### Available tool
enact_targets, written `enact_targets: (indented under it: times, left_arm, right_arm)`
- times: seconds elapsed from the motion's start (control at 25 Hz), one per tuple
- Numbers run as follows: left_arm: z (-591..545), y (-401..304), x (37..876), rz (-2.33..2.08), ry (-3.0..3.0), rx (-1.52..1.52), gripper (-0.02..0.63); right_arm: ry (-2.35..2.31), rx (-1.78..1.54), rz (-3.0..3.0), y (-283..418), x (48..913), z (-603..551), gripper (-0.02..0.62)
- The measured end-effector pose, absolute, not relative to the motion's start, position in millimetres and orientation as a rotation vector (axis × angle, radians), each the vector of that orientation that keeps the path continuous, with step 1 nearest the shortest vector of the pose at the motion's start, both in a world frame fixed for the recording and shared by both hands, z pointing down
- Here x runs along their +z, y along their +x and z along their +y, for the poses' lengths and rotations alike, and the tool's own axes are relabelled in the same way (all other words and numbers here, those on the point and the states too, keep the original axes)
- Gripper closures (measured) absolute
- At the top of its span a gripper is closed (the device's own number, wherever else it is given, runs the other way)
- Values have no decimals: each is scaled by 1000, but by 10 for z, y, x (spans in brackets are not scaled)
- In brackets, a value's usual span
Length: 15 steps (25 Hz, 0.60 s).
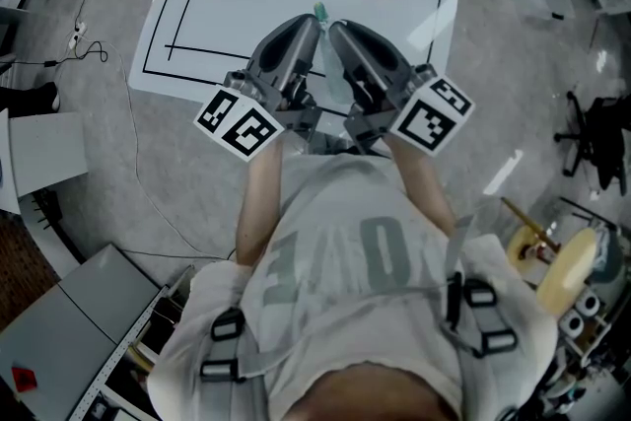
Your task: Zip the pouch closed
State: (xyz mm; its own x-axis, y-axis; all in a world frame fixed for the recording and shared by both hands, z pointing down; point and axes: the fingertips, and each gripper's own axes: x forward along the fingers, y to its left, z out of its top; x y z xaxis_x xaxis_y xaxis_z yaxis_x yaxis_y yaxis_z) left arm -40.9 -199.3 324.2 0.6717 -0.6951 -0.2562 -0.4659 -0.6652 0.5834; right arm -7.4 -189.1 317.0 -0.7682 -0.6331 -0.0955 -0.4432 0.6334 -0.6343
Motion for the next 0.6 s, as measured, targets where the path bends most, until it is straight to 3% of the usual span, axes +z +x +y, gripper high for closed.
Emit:
enact_targets:
  times: [0.6]
  left_arm:
    - [-2134,-650,3386,-1119,2314,-617,600]
  right_arm:
    - [-800,-879,2580,-125,3175,-1791,580]
